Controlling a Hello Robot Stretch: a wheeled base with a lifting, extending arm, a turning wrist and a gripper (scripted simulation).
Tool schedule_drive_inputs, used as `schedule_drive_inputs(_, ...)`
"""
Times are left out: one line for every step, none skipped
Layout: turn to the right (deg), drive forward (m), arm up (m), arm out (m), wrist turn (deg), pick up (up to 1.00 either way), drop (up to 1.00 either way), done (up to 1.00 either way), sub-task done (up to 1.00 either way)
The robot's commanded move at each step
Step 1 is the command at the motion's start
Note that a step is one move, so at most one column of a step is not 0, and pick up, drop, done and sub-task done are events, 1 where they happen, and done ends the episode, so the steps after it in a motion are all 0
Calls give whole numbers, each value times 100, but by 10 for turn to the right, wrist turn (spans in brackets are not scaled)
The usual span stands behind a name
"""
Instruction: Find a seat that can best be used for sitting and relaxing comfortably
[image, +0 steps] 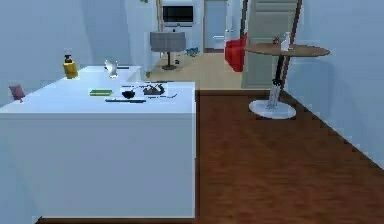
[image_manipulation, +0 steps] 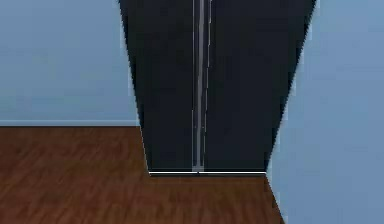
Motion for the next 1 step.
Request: schedule_drive_inputs(390,0,0,0,0,0,0,0,0)
